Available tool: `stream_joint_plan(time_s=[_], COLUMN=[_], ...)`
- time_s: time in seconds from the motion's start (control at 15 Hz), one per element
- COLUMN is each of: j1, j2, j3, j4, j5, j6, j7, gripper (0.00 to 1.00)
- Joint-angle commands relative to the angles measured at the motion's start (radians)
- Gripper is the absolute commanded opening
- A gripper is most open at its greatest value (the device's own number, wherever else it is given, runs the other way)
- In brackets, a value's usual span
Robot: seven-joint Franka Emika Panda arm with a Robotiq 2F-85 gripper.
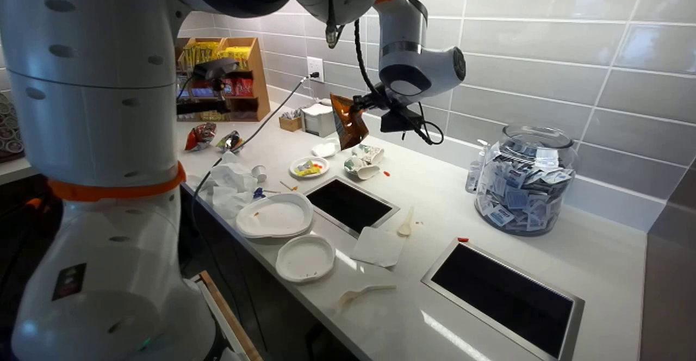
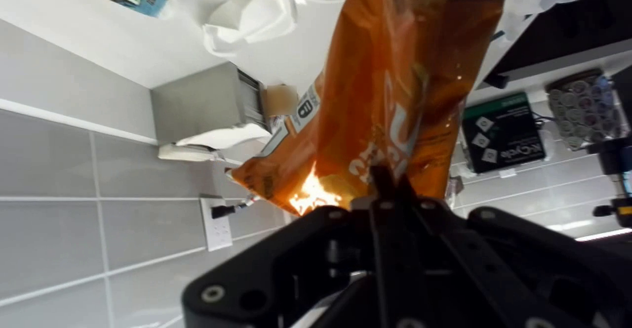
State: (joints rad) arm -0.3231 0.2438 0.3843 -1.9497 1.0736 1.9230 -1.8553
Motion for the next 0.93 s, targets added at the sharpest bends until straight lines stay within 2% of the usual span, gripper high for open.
stream_joint_plan(time_s=[0.0, 0.33, 0.67, 0.87], j1=[0.089, 0.157, 0.174, 0.183], j2=[-0.050, -0.048, -0.038, -0.032], j3=[-0.164, -0.294, -0.348, -0.374], j4=[-0.069, -0.092, -0.106, -0.111], j5=[0.076, 0.101, 0.228, 0.253], j6=[-0.169, -0.299, -0.411, -0.458], j7=[-0.192, -0.317, -0.441, -0.471], gripper=[0.00, 0.00, 0.00, 0.00])
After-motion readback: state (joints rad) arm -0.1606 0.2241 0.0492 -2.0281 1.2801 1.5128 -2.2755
